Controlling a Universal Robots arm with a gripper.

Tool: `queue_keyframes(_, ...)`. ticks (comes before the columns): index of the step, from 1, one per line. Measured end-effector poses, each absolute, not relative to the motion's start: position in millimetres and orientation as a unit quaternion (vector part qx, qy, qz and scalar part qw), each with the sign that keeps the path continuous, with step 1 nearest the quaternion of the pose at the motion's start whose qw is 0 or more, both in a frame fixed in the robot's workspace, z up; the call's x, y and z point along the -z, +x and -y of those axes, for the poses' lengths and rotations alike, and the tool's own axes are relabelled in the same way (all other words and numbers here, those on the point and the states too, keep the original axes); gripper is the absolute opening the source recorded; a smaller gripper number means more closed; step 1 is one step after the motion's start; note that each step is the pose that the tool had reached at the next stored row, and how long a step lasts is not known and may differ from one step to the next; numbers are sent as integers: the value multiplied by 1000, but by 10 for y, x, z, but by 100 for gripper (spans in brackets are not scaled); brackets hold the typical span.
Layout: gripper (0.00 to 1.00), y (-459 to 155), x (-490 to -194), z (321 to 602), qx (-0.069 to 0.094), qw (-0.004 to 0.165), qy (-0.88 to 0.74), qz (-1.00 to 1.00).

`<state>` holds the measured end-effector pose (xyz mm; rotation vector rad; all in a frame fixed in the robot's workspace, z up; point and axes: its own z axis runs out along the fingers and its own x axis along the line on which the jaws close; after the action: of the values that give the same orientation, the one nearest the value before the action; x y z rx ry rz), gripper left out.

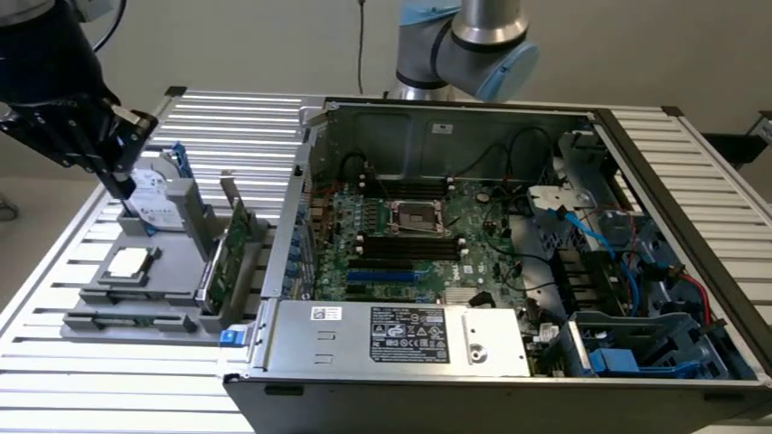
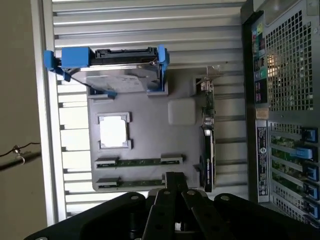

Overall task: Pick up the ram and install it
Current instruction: 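Reach for the ram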

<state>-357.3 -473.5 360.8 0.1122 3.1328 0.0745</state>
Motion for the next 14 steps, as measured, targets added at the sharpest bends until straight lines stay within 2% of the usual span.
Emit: queue_keyframes(14,11,-3799,-3485,4932,-23,-9,36,-999)
